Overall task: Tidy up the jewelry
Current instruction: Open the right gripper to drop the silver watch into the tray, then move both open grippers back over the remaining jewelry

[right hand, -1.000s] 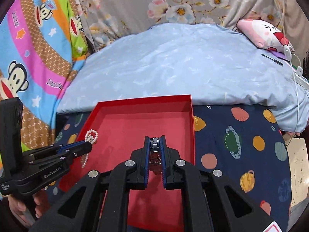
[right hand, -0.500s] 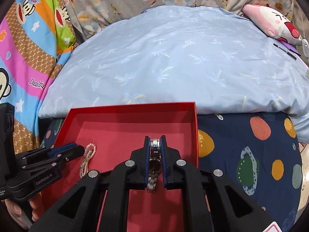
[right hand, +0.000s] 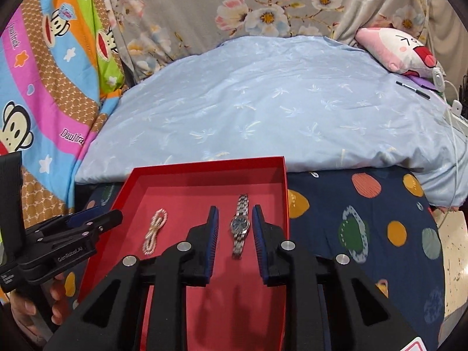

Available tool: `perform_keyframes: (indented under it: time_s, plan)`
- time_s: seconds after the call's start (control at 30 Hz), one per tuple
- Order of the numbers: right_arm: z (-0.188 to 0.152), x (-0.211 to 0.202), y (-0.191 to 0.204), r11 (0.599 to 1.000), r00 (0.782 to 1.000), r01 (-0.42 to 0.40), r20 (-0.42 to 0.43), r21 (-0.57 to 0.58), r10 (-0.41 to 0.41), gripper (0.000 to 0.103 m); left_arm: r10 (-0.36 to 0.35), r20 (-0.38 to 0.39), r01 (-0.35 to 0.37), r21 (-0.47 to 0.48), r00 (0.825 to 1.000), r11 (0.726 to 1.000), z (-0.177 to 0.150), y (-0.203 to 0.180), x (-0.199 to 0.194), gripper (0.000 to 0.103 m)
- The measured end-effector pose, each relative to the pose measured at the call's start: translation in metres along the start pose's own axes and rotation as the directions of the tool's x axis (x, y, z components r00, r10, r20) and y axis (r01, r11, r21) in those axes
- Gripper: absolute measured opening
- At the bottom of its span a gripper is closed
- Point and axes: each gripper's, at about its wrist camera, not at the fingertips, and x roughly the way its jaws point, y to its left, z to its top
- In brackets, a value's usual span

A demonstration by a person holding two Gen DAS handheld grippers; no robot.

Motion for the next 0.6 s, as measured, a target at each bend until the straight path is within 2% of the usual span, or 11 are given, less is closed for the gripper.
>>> perform_keyframes:
  time_s: [0.3, 0.6]
  plan:
    - [-0.050, -0.069, 0.019, 1.000, 0.999, 0.014, 0.045, -0.008, -0.013, 0.024, 0.038, 0.063, -0.039, 0.005, 0.997, 0.999, -0.051, -0.005, -0.069, 0.049]
    - [-0.124, -0.120, 0.042, 1.000, 1.000, 0.017, 0.000, -0.012, -0.017, 0.025, 0.051, 0.053, -0.051, 0.000, 0.997, 0.999, -0.113, -0.009, -0.119, 0.049]
